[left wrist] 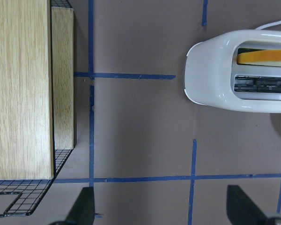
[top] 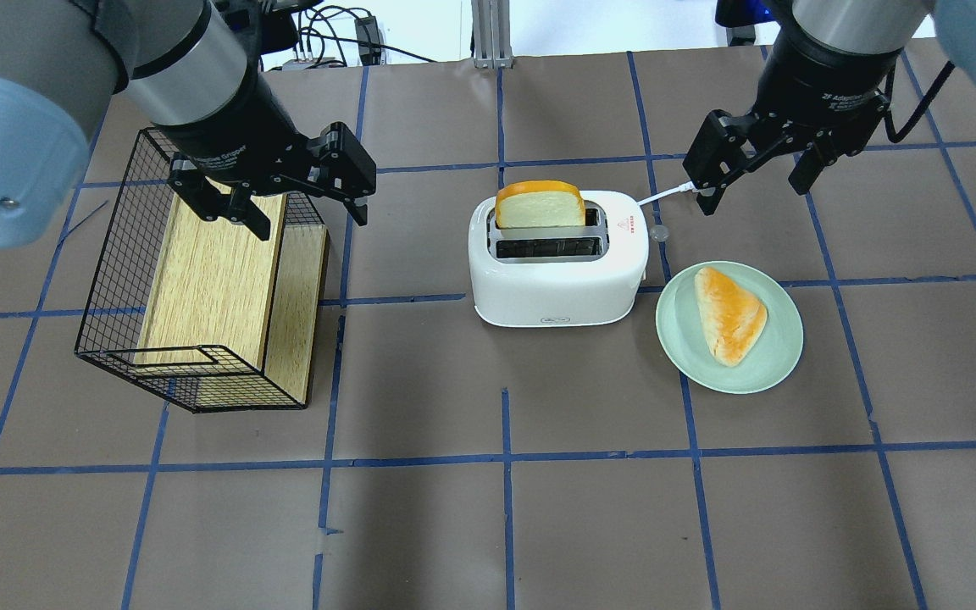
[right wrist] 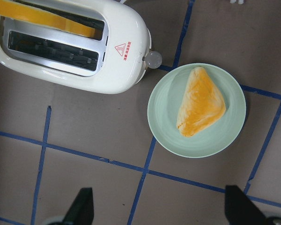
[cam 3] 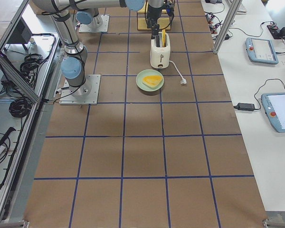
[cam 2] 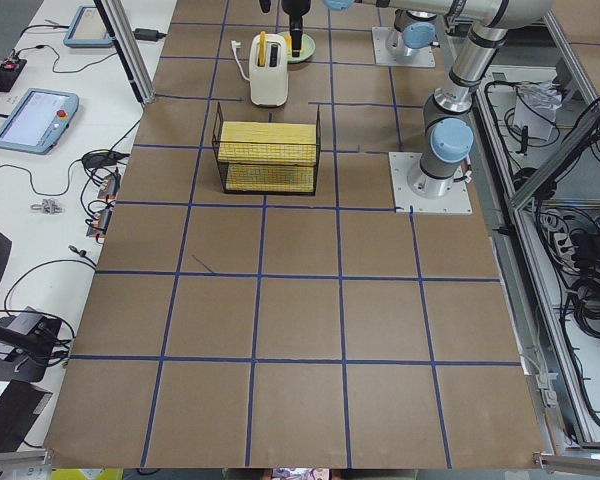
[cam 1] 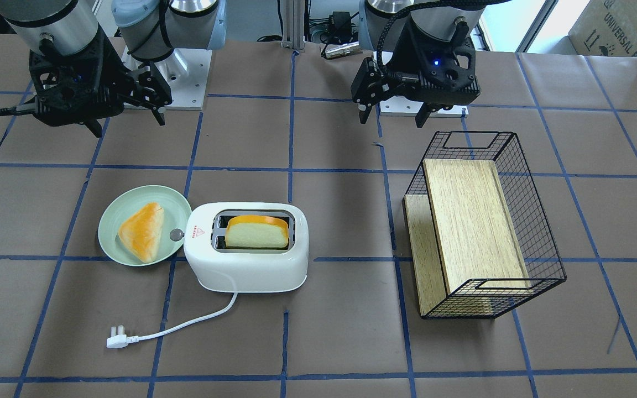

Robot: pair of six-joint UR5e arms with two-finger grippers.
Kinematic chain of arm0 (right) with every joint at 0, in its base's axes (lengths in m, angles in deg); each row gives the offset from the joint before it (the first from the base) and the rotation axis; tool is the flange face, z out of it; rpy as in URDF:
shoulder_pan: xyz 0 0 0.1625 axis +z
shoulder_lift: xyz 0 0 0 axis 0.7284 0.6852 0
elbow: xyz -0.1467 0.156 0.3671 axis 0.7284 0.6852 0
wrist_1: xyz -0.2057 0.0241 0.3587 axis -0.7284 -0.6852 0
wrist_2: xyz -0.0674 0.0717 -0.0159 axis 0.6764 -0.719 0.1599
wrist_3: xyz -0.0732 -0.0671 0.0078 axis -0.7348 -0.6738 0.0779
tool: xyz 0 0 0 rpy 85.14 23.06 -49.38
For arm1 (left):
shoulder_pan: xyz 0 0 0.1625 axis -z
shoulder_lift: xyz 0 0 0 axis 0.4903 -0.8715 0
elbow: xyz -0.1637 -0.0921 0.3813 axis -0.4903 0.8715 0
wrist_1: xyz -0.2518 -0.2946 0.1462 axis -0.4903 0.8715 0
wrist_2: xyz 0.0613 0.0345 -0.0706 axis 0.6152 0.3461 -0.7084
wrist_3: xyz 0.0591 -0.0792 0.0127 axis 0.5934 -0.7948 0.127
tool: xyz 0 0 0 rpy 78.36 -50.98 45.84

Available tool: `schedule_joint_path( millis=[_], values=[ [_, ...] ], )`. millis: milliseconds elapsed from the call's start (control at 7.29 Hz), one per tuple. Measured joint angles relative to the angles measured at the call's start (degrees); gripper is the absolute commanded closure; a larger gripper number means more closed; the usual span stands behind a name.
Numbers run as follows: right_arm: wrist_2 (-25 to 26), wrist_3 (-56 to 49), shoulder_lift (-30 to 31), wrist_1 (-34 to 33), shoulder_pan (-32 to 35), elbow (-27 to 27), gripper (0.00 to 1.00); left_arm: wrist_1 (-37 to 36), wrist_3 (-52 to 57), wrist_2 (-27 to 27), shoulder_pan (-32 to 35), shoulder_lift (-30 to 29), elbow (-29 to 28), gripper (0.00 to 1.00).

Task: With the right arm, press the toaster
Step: 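Move the right gripper up and over the toaster's side lever, then lower the right gripper onto the toaster lever, pressing it down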

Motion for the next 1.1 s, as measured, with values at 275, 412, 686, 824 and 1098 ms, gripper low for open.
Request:
schedule_joint_path(
  millis=[275, 412, 686, 824, 1098],
  values=[
    [-0.6, -10.2, -1.0, -1.1, 0.0, -2.5, 0.00, 0.0, 0.0, 0.0, 0.0, 0.0, 0.0, 0.00],
    [-1.8, -20.0, -2.5, -4.8, -0.1, -5.1, 0.03, 0.0, 0.0, 0.0, 0.0, 0.0, 0.0, 0.00],
    [-3.1, -38.3, -4.5, -14.6, -0.2, -9.9, 0.64, 0.0, 0.0, 0.0, 0.0, 0.0, 0.0, 0.00],
    [-3.1, -43.5, -4.8, -17.5, -0.2, -11.4, 0.89, 0.0, 0.0, 0.0, 0.0, 0.0, 0.0, 0.00],
    [-2.5, -52.8, -5.2, -21.5, -0.1, -12.7, 0.92, 0.0, 0.0, 0.0, 0.0, 0.0, 0.0, 0.00]
  ],
)
